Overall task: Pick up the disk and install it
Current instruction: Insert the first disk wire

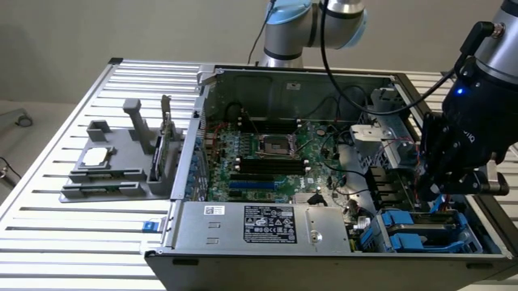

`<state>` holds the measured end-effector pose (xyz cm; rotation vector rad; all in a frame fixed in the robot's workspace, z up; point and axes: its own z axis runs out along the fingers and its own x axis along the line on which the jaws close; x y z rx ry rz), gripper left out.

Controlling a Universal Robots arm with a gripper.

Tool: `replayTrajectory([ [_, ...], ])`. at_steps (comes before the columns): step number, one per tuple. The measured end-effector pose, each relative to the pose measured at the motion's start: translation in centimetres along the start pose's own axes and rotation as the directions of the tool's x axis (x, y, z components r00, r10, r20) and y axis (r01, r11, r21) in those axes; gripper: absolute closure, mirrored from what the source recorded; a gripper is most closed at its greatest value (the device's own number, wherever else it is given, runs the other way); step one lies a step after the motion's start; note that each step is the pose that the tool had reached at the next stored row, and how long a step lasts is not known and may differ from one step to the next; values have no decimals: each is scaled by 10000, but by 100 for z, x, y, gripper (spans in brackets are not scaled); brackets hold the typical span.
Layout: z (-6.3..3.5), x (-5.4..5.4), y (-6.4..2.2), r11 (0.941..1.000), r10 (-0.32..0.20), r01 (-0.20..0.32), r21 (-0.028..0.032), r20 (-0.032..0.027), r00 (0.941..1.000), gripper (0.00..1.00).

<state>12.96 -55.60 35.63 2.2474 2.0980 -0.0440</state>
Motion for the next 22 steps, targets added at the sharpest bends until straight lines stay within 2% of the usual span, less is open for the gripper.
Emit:
replayTrajectory([
  [13,96,-84,3,10000,22,-22,2,-1,10000,83],
  [22,143,-94,13,10000,22,-22,2,2,10000,83],
])
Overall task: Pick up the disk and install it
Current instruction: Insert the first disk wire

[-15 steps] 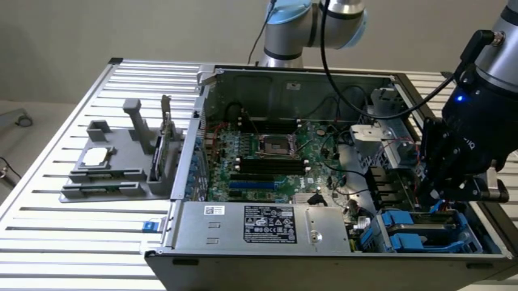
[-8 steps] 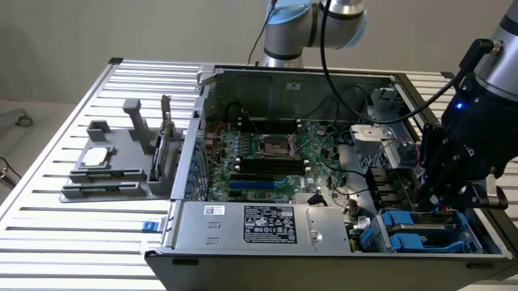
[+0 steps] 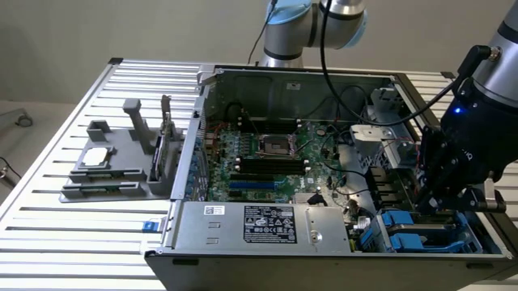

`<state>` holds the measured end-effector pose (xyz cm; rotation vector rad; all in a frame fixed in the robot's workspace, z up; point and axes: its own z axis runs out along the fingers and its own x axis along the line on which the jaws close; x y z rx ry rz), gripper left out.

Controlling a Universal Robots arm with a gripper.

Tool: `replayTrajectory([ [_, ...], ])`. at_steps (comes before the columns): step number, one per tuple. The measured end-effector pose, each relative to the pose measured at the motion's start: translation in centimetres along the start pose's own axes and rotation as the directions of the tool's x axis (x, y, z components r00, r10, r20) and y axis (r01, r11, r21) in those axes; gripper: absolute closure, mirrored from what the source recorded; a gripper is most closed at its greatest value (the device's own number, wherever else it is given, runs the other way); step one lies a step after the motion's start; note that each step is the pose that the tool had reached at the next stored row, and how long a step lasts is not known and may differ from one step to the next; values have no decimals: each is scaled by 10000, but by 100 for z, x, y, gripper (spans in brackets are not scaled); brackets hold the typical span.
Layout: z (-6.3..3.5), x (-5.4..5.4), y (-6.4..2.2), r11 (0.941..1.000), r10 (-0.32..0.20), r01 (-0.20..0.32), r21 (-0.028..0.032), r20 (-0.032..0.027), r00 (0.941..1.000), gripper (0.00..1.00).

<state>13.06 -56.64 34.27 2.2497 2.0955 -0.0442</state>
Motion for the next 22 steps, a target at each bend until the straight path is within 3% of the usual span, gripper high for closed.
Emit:
replayTrajectory([
  [22,73,-19,51,10000,2,-2,1,1,10000,83],
])
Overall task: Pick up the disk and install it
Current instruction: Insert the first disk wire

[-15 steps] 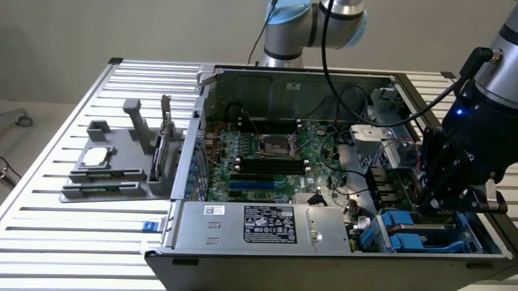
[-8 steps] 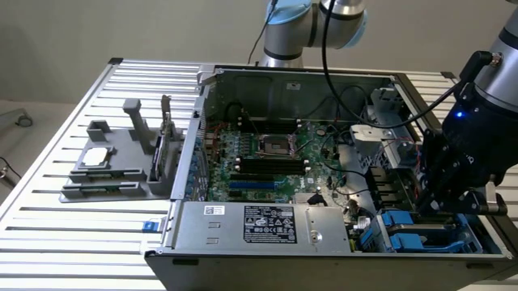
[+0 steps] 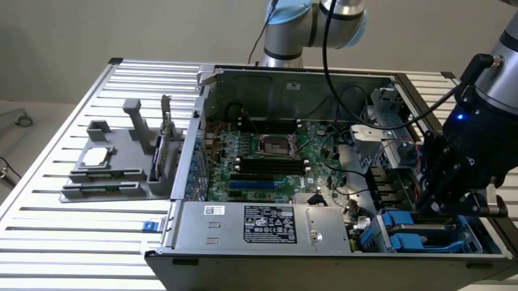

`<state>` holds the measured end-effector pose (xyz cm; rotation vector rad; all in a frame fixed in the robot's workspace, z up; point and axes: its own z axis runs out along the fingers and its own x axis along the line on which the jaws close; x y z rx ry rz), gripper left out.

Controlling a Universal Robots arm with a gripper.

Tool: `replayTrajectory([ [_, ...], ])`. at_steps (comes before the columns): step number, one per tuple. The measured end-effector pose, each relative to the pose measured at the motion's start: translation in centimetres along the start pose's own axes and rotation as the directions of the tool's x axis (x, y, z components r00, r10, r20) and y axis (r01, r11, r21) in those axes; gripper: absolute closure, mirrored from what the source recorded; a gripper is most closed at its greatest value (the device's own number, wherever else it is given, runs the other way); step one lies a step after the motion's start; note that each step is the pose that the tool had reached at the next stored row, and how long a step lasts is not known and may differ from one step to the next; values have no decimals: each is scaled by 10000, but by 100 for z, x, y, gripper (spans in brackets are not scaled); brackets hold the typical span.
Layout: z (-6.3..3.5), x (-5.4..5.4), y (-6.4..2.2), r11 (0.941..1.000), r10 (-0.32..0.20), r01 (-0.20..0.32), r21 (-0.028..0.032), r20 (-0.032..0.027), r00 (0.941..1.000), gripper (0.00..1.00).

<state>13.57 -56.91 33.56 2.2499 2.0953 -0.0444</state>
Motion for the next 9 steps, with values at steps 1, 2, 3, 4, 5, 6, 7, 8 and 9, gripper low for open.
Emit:
replayTrajectory([
  [1,4,-3,2,10000,-1,1,0,0,10000,83],
  [2,10,-7,4,10000,-2,2,0,0,10000,83],
  [3,16,-11,5,10000,-1,1,0,-3,10000,83],
  [4,21,-15,5,10000,0,0,0,-2,10000,83],
  [5,26,-18,6,10000,0,0,0,1,10000,83],
  [6,31,-22,7,10000,-1,1,-1,3,10000,83],
  [7,36,-24,7,10000,-1,1,-1,4,10000,83],
  [8,39,-26,7,10000,-2,2,0,2,10000,83],
  [9,41,-26,8,10000,-2,2,-1,2,10000,83],
])
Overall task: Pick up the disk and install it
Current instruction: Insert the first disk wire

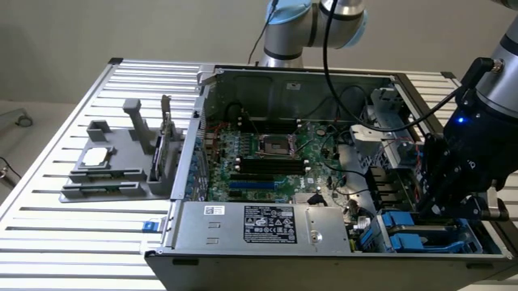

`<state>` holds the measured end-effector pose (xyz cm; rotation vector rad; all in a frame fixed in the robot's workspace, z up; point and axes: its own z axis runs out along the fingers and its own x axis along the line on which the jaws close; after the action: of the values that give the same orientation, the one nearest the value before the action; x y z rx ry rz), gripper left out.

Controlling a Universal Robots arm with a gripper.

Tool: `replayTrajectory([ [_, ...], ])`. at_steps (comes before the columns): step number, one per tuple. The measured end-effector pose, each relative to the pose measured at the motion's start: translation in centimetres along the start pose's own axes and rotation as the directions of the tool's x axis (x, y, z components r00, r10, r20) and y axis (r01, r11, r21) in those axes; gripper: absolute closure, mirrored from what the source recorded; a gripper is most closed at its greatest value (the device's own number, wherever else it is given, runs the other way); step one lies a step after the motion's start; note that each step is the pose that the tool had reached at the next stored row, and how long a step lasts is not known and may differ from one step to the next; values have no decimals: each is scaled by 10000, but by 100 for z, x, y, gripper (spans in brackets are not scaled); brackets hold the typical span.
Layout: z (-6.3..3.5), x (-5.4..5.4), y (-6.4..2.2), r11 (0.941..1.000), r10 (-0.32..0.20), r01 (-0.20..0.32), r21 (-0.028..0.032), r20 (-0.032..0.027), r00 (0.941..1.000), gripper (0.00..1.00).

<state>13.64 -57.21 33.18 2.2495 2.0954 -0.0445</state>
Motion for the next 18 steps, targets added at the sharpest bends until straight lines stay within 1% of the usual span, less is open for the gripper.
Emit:
replayTrajectory([
  [5,-4,-1,2,10000,0,0,1,-5,10000,83],
  [6,-9,-2,3,10000,-2,2,7,-18,10000,82],
  [7,-17,-4,2,10000,-1,1,14,-24,10000,76],
  [8,-39,-7,2,10000,-1,1,18,-11,10000,69],
  [9,-57,-9,2,10000,0,0,26,-4,10000,69],
  [10,-73,-13,2,10000,0,0,37,-5,10000,64],
  [12,-109,-22,4,10000,-3,3,63,-2,10000,64],
  [13,-124,-30,3,10000,-3,3,69,-2,10000,58],
  [14,-137,-39,-1,10000,-3,3,71,1,10000,58],
  [16,-153,-59,-32,10000,-5,5,72,2,10000,58],
  [18,-158,-81,-97,10000,-3,3,72,0,10000,58],
])
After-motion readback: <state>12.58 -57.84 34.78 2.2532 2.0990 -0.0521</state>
